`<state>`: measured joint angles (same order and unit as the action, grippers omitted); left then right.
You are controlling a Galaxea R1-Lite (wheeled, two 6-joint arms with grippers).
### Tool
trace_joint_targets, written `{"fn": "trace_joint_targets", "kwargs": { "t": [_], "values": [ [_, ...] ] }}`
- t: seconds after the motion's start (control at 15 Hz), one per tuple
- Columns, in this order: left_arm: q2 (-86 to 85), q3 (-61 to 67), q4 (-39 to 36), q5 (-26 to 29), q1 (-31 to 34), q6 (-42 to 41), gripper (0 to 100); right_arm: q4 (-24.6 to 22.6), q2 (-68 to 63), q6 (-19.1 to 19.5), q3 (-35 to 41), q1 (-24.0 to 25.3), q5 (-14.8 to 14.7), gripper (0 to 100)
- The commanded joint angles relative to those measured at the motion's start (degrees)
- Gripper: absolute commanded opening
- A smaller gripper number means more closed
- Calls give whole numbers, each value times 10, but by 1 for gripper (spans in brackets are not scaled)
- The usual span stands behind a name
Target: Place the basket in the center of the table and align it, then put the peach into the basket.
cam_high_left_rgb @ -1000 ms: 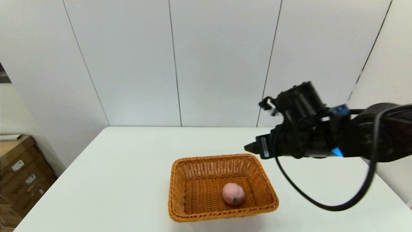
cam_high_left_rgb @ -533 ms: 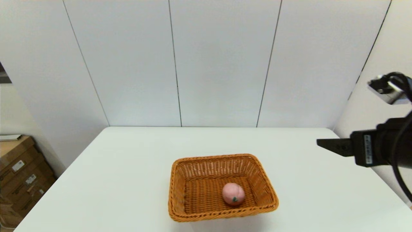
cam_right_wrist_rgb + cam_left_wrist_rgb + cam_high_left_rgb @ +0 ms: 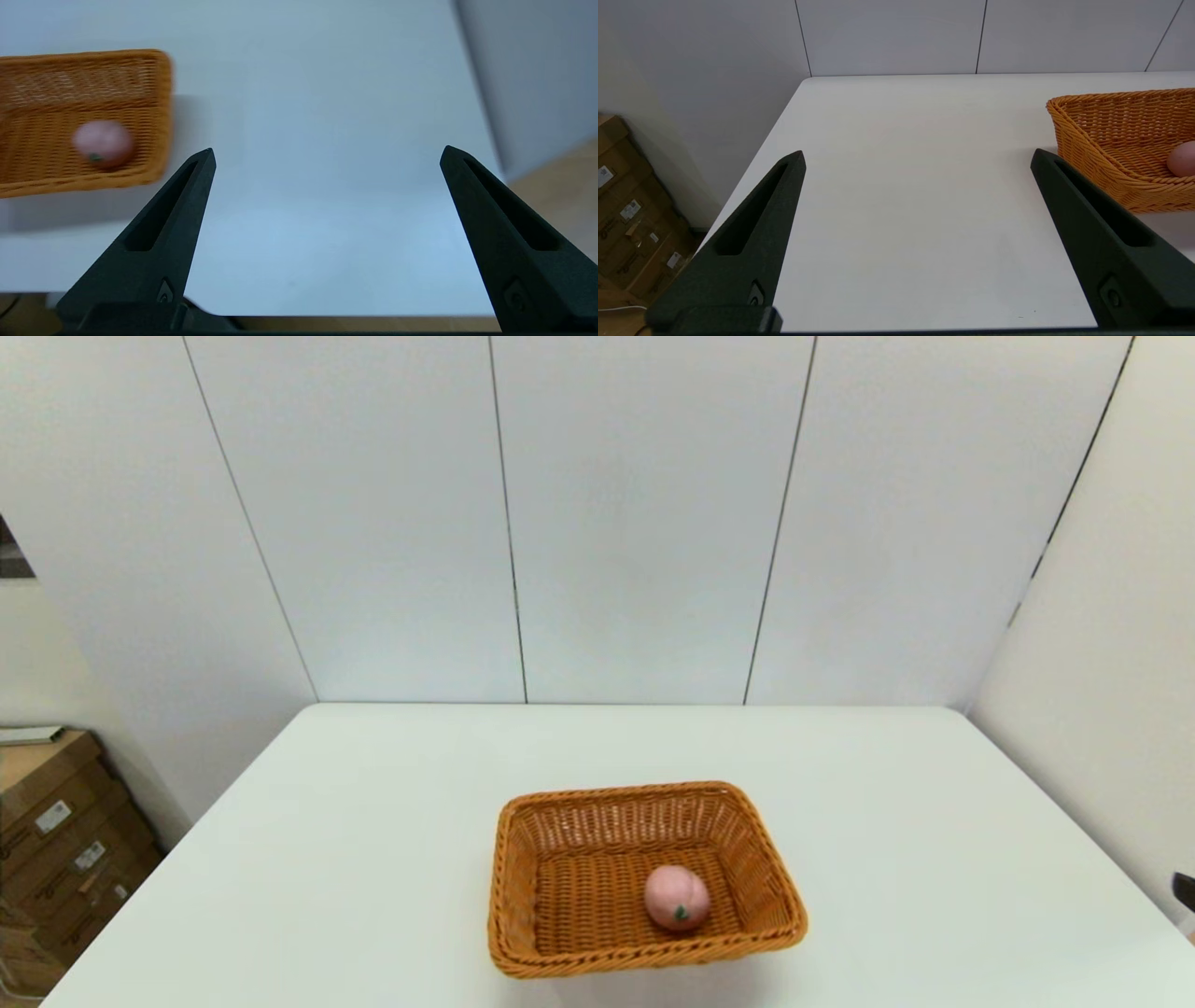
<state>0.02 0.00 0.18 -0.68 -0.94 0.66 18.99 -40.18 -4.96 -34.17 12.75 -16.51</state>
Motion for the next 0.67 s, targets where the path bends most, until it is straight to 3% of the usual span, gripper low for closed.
{"fn": "trace_joint_targets", "kwargs": {
  "t": [0.07, 0.2, 0.33, 0.53, 0.67],
  "values": [
    [-1, 0, 0, -1, 0, 4, 100, 4, 179, 22, 83, -105, 35, 100],
    [-1, 0, 0, -1, 0, 4, 100, 2, 264, 46, 124, -106, 74, 100],
    [-1, 0, 0, -1, 0, 4, 100, -6, 317, 58, 170, -121, 91, 100],
    [-1, 0, -1, -1, 0, 10, 100, -55, 388, 60, 237, -123, 130, 100],
    [-1, 0, -1, -1, 0, 12, 100, -88, 403, 85, 283, -124, 157, 100]
  ]
}}
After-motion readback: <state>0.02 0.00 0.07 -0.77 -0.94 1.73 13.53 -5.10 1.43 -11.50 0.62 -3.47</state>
